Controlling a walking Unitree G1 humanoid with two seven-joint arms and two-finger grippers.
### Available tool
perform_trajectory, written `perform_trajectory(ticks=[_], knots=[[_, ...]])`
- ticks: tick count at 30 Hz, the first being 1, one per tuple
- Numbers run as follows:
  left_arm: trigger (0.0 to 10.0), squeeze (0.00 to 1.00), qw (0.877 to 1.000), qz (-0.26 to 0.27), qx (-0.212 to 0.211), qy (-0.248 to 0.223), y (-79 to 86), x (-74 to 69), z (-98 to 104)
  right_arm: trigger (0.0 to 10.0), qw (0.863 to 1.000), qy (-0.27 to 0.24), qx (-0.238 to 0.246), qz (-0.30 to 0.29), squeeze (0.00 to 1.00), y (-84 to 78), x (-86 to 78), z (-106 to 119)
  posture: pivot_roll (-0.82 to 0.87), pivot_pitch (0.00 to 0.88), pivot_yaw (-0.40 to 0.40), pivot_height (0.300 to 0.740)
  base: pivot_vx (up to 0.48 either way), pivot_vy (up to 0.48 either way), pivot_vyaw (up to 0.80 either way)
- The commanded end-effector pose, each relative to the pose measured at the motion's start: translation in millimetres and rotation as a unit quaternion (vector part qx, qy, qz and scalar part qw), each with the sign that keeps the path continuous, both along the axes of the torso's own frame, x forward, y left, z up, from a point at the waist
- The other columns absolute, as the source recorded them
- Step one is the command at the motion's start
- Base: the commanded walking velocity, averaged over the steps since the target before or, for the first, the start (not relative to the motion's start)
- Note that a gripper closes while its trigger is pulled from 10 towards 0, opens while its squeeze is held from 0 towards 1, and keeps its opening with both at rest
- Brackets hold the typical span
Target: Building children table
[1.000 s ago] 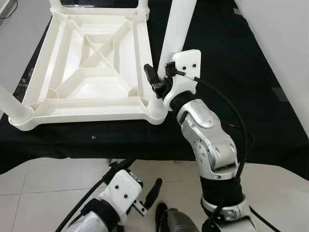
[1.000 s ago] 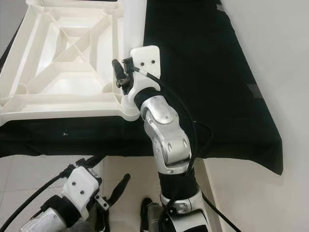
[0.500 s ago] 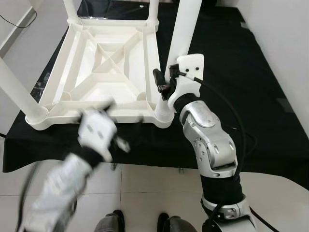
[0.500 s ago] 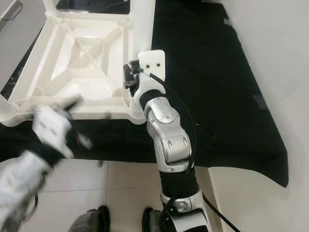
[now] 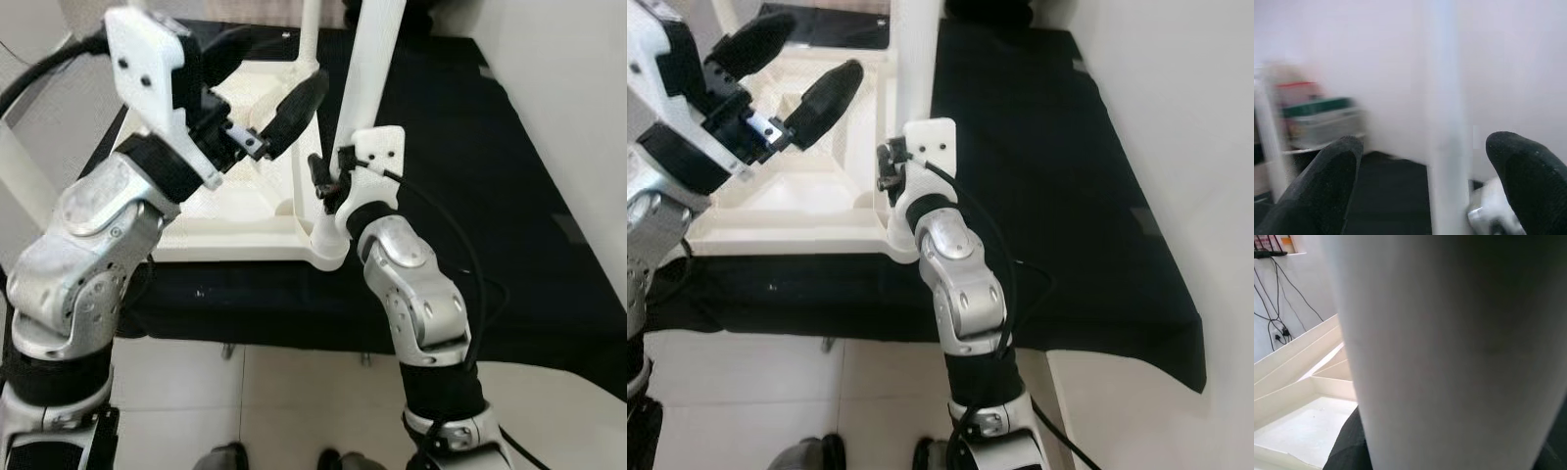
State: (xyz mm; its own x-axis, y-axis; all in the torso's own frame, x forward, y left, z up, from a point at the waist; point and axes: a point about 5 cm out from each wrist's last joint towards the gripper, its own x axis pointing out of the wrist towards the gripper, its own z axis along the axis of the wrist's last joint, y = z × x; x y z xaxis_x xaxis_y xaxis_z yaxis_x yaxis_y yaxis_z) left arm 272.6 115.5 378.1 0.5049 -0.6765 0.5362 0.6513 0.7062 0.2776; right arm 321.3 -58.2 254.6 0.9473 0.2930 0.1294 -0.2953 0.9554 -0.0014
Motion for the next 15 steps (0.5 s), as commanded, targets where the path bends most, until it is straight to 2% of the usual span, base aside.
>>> perform_trajectory(ticks=[1,6,10,14,15], knots=[[10.0,0.00,1.000,-0.011,0.002,0.017,-4.6,11.5,6,10.0,0.994,0.103,0.010,0.030,0.00,15.3,-4.2,-39,0.05,0.168,-0.050,0.740,0.000,0.000,0.00],[10.0,0.00,0.999,-0.042,-0.004,0.032,-10.0,20.5,17,10.0,0.993,0.110,0.007,0.036,0.00,17.2,-7.7,-45,0.04,0.167,-0.043,0.740,0.000,0.000,0.00],[10.0,0.00,0.993,-0.094,0.036,0.063,-37.1,35.5,27,10.0,0.992,0.111,0.007,0.054,0.00,24.4,-15.7,-48,0.03,0.170,-0.026,0.740,0.000,0.000,0.00],[10.0,0.00,0.988,-0.121,0.055,0.074,-45.2,37.3,27,10.0,0.992,0.109,0.007,0.057,0.00,26.5,-16.8,-48,0.03,0.172,-0.021,0.740,0.000,0.000,0.00],[10.0,0.00,0.984,-0.143,0.064,0.081,-48.9,36.9,28,10.0,0.992,0.107,0.007,0.060,0.00,28.4,-17.6,-47,0.03,0.172,-0.016,0.740,0.000,0.000,0.00]])
